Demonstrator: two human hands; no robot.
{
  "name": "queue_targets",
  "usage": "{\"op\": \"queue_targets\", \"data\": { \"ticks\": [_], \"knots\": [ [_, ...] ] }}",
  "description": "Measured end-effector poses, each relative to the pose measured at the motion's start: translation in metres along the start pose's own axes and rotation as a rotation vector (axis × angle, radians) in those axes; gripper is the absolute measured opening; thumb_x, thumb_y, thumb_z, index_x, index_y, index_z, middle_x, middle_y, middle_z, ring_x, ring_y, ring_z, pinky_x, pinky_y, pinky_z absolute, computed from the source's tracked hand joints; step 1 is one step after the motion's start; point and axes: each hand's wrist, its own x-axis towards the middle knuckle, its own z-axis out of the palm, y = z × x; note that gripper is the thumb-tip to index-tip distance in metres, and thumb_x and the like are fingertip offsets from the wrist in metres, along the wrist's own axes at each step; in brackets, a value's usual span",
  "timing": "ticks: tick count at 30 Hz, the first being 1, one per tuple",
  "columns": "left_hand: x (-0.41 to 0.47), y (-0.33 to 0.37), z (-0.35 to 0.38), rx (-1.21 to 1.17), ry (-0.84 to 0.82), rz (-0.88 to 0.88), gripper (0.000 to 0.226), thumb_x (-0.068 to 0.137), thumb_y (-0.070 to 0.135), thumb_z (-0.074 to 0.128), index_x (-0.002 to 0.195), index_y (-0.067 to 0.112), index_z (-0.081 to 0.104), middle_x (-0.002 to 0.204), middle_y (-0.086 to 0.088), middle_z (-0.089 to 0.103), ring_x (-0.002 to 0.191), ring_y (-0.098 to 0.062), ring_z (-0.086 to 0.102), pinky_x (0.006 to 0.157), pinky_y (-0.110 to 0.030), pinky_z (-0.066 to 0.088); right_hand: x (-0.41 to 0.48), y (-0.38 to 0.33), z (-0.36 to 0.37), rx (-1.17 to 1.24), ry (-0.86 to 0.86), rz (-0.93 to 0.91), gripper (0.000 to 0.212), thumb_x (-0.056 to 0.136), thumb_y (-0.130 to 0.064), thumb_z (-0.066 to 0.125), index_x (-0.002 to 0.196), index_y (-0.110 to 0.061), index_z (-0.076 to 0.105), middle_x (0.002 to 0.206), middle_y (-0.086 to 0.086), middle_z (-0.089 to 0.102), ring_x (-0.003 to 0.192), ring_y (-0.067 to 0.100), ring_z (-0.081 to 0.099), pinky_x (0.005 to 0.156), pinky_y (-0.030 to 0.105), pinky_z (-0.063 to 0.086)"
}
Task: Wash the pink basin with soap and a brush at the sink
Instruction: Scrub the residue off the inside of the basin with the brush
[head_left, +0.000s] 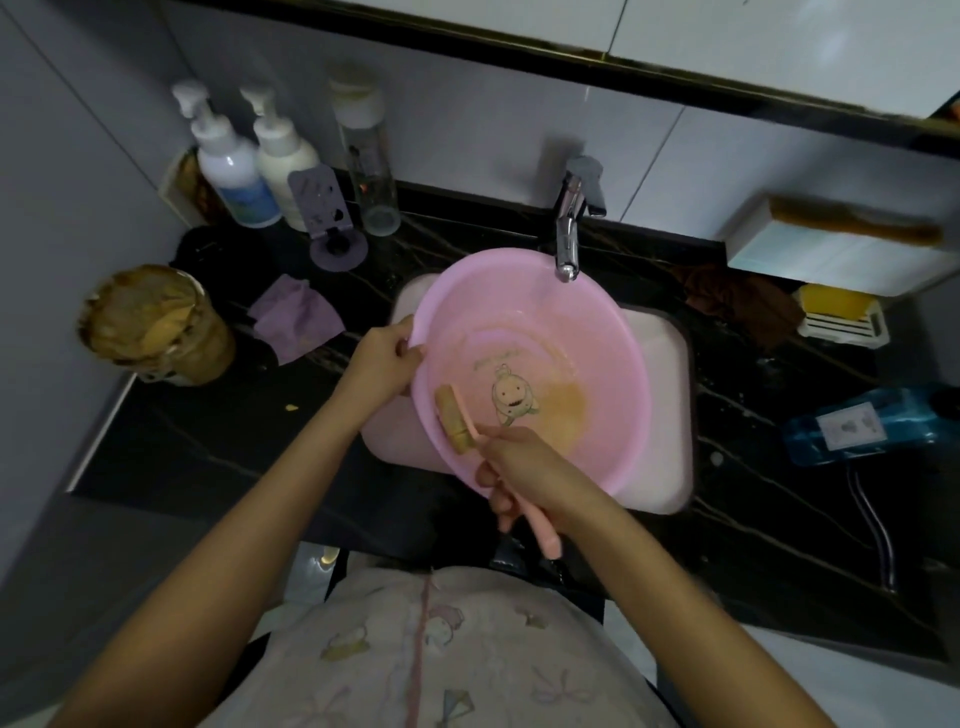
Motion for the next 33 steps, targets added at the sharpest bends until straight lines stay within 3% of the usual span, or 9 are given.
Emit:
{"op": "queue_targets", "data": {
  "ticks": [3,5,8,11,16,22,25,29,33],
  "knots": [
    [0.001,0.005,-0.001,0.012,0.019,-0.023,0.026,0.091,0.008,0.052,0.114,0.005,0.063,0.081,-0.024,0.064,0.071,-0.033,0.064,0.068,-0.047,0.057,0.002,-0.008,0.03,-0.095,0.055,-0.127,0.026,0.101,-0.021,0.031,0.125,-0.02,0.04,0.085,0.012,0.053,0.052,0.014,0.046,0.052,0.03,0.049],
    [0.001,0.006,0.0,0.031,0.039,-0.029,0.026,0.09,0.006,0.052,0.113,0.006,0.064,0.071,-0.017,0.061,0.063,-0.027,0.061,0.062,-0.039,0.055,0.004,0.002,0.045,-0.333,0.145,-0.243,0.043,0.101,-0.018,0.03,0.144,-0.012,0.029,0.095,0.012,0.056,0.067,0.014,0.049,0.064,0.026,0.046],
    [0.0,0.008,-0.001,-0.004,0.016,-0.044,0.028,0.09,0.006,0.051,0.115,0.007,0.063,0.073,-0.008,0.061,0.063,-0.02,0.062,0.058,-0.027,0.053,-0.005,0.031,0.052,-0.614,0.222,-0.297,0.052,0.1,-0.012,0.033,0.149,-0.006,0.016,0.089,0.004,0.055,0.072,0.009,0.051,0.062,0.012,0.036],
    [-0.002,0.004,-0.002,-0.026,0.004,-0.09,0.031,0.09,0.008,0.051,0.119,0.009,0.061,0.084,-0.011,0.063,0.073,-0.024,0.064,0.068,-0.038,0.058,-0.002,0.031,0.049,-0.693,0.24,-0.213,0.042,0.099,-0.014,0.032,0.14,-0.003,0.03,0.094,0.006,0.055,0.073,0.013,0.05,0.07,0.024,0.038],
    [0.001,0.007,0.001,0.03,0.048,-0.117,0.029,0.088,0.006,0.052,0.116,0.009,0.062,0.083,-0.009,0.061,0.074,-0.023,0.063,0.066,-0.034,0.057,0.025,0.004,0.066,-0.648,0.265,-0.299,0.058,0.099,-0.014,0.033,0.15,-0.006,0.007,0.104,0.013,0.061,0.085,0.022,0.055,0.062,0.025,0.036],
    [-0.001,-0.007,0.003,0.022,0.059,-0.058,0.023,0.091,0.011,0.049,0.11,0.009,0.063,0.086,-0.009,0.065,0.076,-0.021,0.064,0.072,-0.036,0.057,0.006,0.053,-0.016,-0.764,0.129,0.015,0.044,0.098,-0.03,0.034,0.142,-0.027,0.04,0.12,0.007,0.061,0.094,0.022,0.062,0.08,0.032,0.054],
    [-0.001,-0.009,0.008,0.049,0.091,-0.046,0.02,0.092,0.01,0.048,0.106,0.009,0.062,0.079,-0.001,0.06,0.072,-0.016,0.06,0.068,-0.028,0.052,-0.01,0.065,-0.064,-0.918,0.138,0.164,0.047,0.099,-0.034,0.034,0.144,-0.043,0.027,0.123,0.004,0.058,0.076,0.016,0.062,0.053,0.023,0.052],
    [0.0,-0.01,0.01,0.098,0.099,-0.032,0.023,0.092,0.008,0.046,0.111,0.004,0.06,0.079,-0.003,0.056,0.072,-0.016,0.054,0.061,-0.018,0.039,-0.016,0.065,-0.1,-1.318,0.315,0.248,0.054,0.096,-0.021,0.037,0.148,-0.03,0.024,0.11,0.005,0.056,0.085,0.019,0.053,0.068,0.028,0.045],
    [0.0,-0.009,0.012,0.143,0.111,-0.017,0.025,0.093,0.008,0.045,0.114,0.002,0.056,0.085,-0.009,0.058,0.074,-0.018,0.054,0.059,-0.017,0.037,-0.007,0.054,-0.06,-0.999,0.268,0.169,0.045,0.099,-0.02,0.037,0.144,-0.016,0.036,0.12,0.007,0.058,0.09,0.017,0.058,0.08,0.03,0.049]
  ]
}}
